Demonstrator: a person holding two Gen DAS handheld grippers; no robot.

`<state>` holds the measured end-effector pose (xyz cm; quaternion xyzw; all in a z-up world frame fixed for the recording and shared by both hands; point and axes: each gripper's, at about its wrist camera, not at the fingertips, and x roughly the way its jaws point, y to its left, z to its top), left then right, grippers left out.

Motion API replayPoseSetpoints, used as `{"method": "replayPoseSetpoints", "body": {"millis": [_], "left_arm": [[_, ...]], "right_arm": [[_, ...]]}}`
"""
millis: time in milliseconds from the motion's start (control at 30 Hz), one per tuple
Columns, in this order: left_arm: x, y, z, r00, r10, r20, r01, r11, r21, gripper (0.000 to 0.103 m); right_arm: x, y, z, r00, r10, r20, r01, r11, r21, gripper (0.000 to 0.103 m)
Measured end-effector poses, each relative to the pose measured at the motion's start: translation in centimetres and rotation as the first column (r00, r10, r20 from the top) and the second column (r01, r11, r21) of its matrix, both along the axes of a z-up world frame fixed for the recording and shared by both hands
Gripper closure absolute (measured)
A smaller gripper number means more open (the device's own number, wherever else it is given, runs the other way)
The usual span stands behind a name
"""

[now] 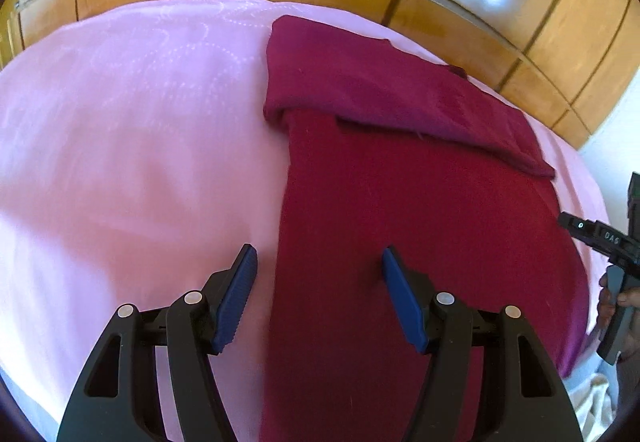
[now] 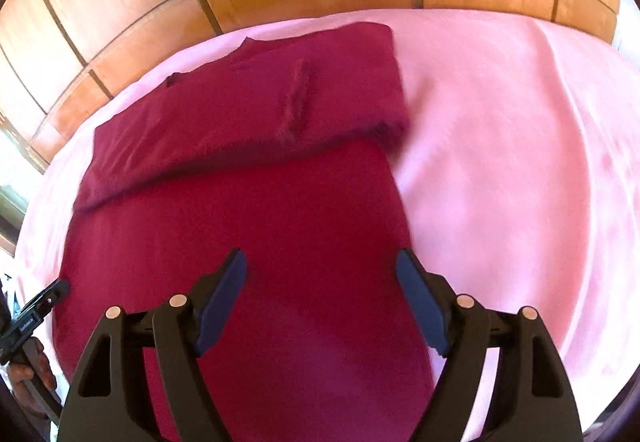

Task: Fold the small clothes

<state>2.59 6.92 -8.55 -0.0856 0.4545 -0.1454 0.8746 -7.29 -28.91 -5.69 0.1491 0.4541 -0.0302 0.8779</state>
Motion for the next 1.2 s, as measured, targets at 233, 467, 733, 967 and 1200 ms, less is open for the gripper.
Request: {"method": "replayPoseSetpoints", "body": {"millis": [233, 467, 733, 967, 1200], "left_arm": [[-5.0, 1.3, -0.4, 0.998, -0.027, -0.057, 0.022, 0.997, -0.078, 0.046], [-8.7, 0.9, -1.1, 0.986, -0.105, -0.130, 0.095, 0.992, -0.082, 0.060], [-8.1, 1.9, 1.9, 0.981, -0.179, -0.072, 0.162, 0.966, -0.201, 0.094], [-3.9, 1.6, 6.1, 0.982, -0.177, 0.067, 0.189, 0.913, -0.362, 0.094], [4.5, 0.1, 6.7, 0.994, -0.083, 0.067, 0.103, 0.916, -0.389, 0.094]], "right_arm": [[-7.1, -1.2, -0.9, 0.999, 0.024, -0.042, -0.020, 0.996, 0.083, 0.032], [-11.9, -0.3, -2.4, 0.988, 0.080, -0.135, -0.064, 0.991, 0.121, 0.065], [-11.3, 0.1, 0.5, 0.985, 0.169, -0.046, -0.148, 0.943, 0.299, 0.095], [-6.8, -0.9, 4.9, 0.982, 0.131, 0.140, -0.177, 0.899, 0.402, 0.095], [-0.2, -3.3, 4.2, 0.993, -0.012, 0.121, -0.039, 0.912, 0.409, 0.094]]}}
